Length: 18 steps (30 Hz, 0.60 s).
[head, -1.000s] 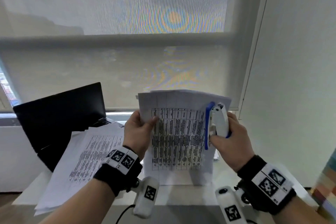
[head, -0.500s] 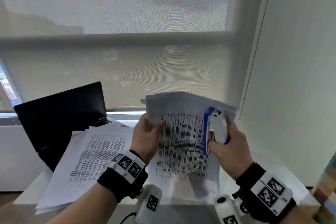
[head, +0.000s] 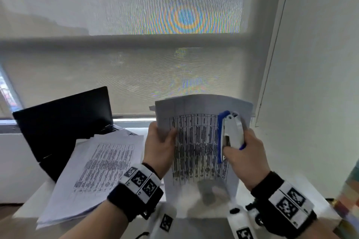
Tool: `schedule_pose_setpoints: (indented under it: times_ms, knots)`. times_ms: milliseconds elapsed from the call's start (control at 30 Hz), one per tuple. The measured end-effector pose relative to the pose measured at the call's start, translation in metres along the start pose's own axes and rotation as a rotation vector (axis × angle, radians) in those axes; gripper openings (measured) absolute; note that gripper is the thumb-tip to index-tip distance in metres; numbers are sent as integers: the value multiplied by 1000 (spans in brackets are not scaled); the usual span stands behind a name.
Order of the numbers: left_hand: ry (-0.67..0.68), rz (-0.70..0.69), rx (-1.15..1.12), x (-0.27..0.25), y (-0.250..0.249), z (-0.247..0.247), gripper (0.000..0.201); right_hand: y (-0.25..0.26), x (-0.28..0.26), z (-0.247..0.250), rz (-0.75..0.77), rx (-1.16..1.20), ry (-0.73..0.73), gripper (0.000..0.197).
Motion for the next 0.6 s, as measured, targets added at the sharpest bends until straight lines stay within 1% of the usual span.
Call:
schedule_pose_setpoints:
  times_ms: [33, 133, 167, 233, 267, 333, 400, 467, 533, 567, 600]
  knots:
    - [18, -5, 4, 1, 0, 0, 22, -4, -1, 1, -20, 6, -7, 63]
    - [55, -30, -1, 2, 0, -2, 22, -7, -2, 4, -58, 11, -9, 39]
    - [62, -31, -4, 3, 0, -3, 22, -8, -2, 4, -58, 27, 2, 40]
    - [59, -28, -18, 4, 1, -4, 23, -8, -3, 4, -52, 49, 18, 55]
    - [54, -23, -17, 5, 2, -4, 24, -7, -3, 5, -46, 53, 18, 58]
    - [53, -24, -5, 6, 4, -3, 25, -9, -2, 6, -27, 57, 17, 57]
    - [42, -29, 13, 8, 6, -2, 26, -8, 1, 9, 6, 25, 11, 47]
    - [30, -27, 14, 9, 5, -1, 24, -5, 10, 14, 30, -68, -55, 34]
    - [39, -15, 10, 6, -1, -1, 22, 1, 27, 24, 62, -181, -169, 30]
    - [51, -8, 3, 6, -3, -2, 22, 8, 38, 30, 81, -201, -228, 27]
    - [62, -1, -1, 5, -4, -2, 22, 17, 49, 36, 107, -184, -275, 29]
Point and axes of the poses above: each hand's wrist, its own x-axis towards the middle knuckle, its own z-axis out of the back of the hand, y = z × x, the point moved 2 cm from there along x, towards the middle knuckle, and after that the axes turned 7 degrees about x, right-handed, at the moved point
